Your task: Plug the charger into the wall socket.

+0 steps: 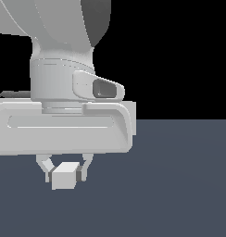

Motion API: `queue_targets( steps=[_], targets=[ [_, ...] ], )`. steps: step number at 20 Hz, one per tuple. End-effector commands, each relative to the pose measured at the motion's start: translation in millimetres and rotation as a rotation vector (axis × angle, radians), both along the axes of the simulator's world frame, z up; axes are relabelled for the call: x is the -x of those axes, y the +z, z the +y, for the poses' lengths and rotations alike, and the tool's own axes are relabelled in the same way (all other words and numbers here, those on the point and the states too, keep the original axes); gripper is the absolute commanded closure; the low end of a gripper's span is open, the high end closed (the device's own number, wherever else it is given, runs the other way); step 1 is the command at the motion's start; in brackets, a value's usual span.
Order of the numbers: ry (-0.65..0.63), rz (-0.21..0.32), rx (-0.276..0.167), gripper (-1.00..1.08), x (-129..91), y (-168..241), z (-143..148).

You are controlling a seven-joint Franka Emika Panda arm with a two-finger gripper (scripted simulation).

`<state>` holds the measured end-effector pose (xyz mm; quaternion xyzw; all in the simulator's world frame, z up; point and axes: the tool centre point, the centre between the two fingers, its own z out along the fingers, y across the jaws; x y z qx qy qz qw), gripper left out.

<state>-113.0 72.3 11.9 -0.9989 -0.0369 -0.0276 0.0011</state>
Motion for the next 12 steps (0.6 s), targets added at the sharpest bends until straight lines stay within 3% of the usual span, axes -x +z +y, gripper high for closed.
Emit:
queue_targets(
  steps=[1, 12],
  targets=[
    [0.0, 0.0, 0.0, 1.08, 0, 0, 0],
    [-0.001, 0.0, 0.0, 1.08, -19, 21, -23]
  ],
)
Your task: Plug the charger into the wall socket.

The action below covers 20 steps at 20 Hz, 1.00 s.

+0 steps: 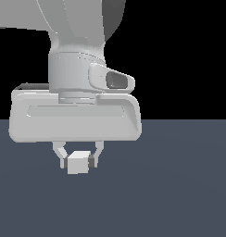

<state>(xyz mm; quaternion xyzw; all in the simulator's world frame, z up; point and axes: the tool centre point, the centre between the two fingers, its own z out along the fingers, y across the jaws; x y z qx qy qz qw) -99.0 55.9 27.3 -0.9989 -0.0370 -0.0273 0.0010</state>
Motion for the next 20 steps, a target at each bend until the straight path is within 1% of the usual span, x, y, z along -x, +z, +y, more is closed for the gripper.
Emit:
queue_targets(
  steps=[1, 11, 16, 20],
  targets=[
    [-0.002, -0.001, 0.0, 1.08, -9, 10, -11],
    [-0.004, -0.001, -0.001, 1.08, -56, 58, -62],
    [-0.004, -0.001, -0.001, 1.08, -68, 70, -75],
    [-0.005, -0.001, 0.0, 1.08, -71, 73, -78]
  ],
)
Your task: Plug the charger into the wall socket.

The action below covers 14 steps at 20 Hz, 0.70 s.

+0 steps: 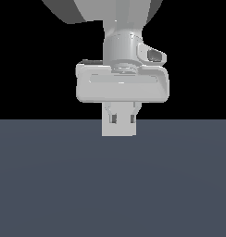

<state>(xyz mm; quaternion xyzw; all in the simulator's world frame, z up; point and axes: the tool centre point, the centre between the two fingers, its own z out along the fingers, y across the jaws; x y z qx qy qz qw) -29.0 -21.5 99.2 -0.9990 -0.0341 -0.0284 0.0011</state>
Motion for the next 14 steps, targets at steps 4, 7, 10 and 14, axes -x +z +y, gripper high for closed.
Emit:
queue_targets(
  steps=[4, 7, 10, 14],
  targets=[
    [0.0, 0.001, 0.0, 1.08, -1, 1, -1],
    [0.0, 0.001, 0.0, 1.08, -2, 1, -1],
    [0.0, 0.001, 0.0, 1.08, -7, 1, 0],
    [0.0, 0.001, 0.0, 1.08, -18, 1, 0]
  ],
)
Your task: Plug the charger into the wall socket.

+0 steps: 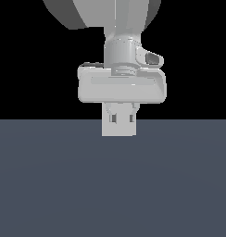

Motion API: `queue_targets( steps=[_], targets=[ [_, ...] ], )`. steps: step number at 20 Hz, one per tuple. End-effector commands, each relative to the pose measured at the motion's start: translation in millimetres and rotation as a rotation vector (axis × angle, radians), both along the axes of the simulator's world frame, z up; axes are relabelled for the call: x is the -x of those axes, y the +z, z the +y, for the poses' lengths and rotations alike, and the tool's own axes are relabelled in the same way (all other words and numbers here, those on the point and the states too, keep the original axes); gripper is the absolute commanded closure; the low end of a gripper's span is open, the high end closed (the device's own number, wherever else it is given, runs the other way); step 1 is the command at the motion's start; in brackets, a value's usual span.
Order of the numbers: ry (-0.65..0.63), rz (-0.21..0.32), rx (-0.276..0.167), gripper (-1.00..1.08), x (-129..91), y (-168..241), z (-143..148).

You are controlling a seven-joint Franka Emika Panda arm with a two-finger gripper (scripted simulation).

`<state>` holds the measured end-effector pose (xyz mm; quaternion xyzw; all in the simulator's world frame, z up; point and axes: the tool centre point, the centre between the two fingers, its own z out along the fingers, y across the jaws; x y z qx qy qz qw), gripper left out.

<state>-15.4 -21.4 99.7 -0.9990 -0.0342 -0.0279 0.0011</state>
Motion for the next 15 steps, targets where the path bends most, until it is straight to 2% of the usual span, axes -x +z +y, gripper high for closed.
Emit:
queue_targets(
  steps=[1, 8, 15],
  targets=[
    [0.0, 0.0, 0.0, 1.08, -8, 0, 1],
    [0.0, 0.0, 0.0, 1.08, -31, 0, 2],
    [0.0, 0.0, 0.0, 1.08, -39, 0, 2]
  ],
)
